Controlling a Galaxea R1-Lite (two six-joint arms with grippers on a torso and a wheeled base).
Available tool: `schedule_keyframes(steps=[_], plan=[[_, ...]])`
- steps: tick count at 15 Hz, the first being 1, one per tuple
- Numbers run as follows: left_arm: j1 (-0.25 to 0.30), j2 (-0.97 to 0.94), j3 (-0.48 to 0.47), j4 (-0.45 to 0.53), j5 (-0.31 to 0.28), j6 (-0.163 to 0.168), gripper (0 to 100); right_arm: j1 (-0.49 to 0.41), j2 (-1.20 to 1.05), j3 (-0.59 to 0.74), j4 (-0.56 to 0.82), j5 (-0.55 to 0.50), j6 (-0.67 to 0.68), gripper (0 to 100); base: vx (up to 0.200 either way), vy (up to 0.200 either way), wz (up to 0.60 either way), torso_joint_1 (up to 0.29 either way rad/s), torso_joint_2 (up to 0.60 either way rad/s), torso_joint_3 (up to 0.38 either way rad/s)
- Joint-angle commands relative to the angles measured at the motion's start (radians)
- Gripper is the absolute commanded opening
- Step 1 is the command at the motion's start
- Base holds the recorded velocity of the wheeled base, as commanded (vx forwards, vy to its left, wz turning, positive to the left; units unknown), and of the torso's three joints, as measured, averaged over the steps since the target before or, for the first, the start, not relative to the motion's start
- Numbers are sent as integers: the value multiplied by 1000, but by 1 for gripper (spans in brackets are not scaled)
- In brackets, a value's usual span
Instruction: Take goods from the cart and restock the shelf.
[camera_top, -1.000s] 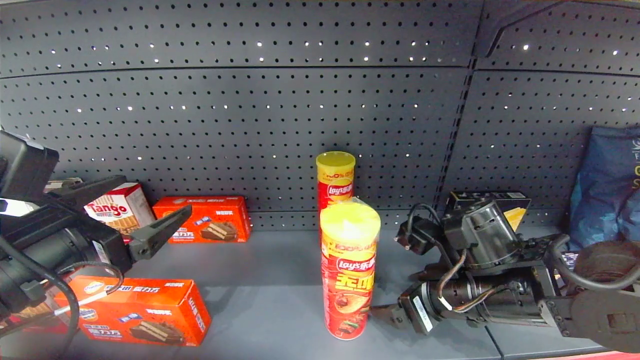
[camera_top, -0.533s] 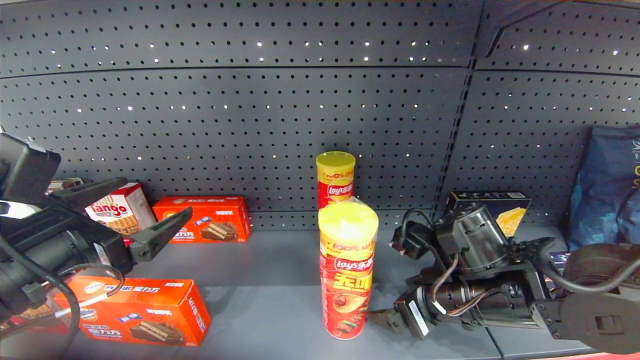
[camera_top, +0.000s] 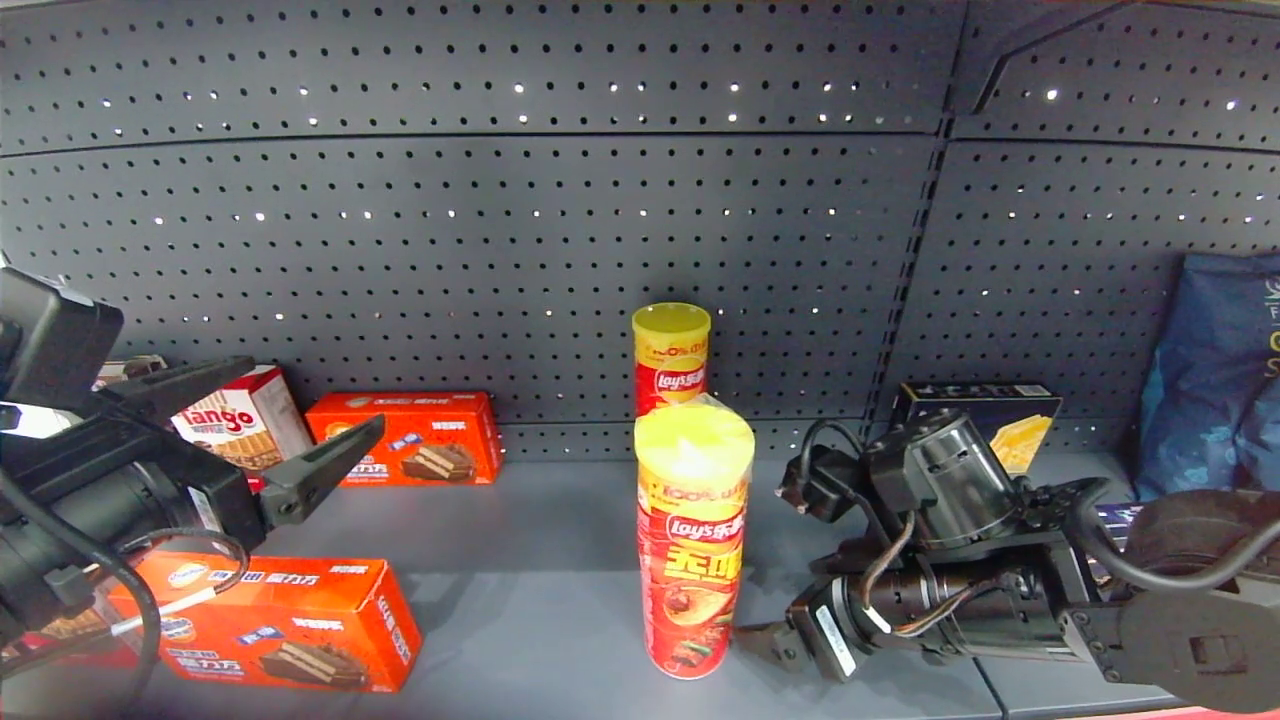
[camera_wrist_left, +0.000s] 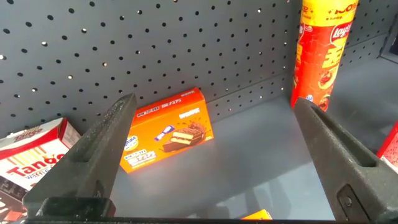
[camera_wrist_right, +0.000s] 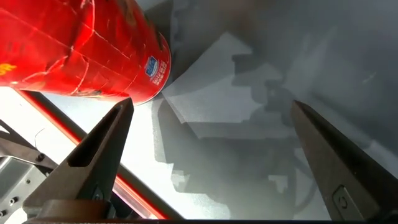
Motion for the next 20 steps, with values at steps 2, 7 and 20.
schedule_keyframes(steps=[2, 7, 20], plan=[[-1, 2, -3, 0, 0, 0, 100, -11, -27, 10, -2, -1, 1, 100, 0, 0, 0, 0, 0, 0], [0, 2, -3, 0, 0, 0, 100, -51, -2, -13, -2, -1, -1, 100, 0, 0, 0, 0, 0, 0], [0, 5, 0, 0, 0, 0, 100, 1, 38, -39, -6, 0, -1, 100, 0, 0, 0, 0, 0, 0]])
